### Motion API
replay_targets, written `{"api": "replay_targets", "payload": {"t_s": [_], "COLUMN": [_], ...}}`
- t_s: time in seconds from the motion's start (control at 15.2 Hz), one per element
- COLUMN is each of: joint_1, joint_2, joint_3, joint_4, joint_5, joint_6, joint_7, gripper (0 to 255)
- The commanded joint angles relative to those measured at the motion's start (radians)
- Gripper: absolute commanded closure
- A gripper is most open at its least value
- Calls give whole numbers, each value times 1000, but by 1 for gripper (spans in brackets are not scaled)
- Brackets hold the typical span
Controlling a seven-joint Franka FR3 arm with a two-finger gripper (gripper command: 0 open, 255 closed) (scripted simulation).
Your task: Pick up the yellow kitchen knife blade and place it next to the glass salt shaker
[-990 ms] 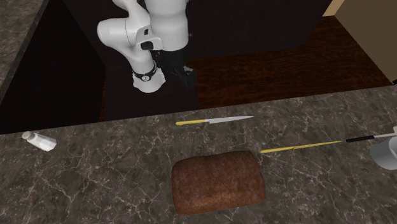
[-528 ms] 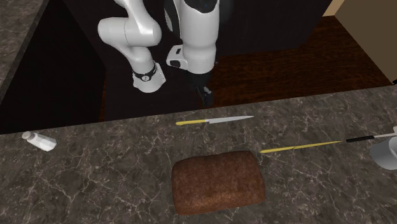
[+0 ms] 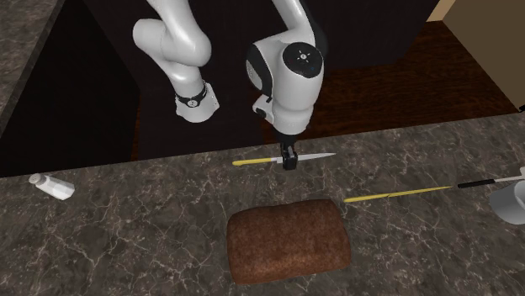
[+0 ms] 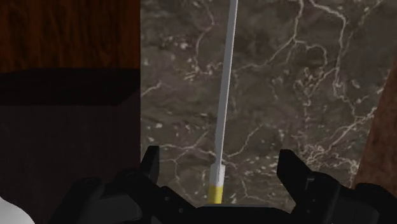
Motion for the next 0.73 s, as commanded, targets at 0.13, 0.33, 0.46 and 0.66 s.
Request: {"api": "replay_targets", "payload": {"t_s": [0.13,0.33,0.46,0.66], "joint_1": [-80,-137,-152,-152], "joint_2": [71,117,127,127], "joint_3": [98,165,180,180], "joint_4": [-7,-25,-28,-28], "joint_5": [-46,-86,-96,-96], "joint_6": [71,123,133,133], "joint_7": [72,103,111,111], "gripper": [0,0,0,0]}}
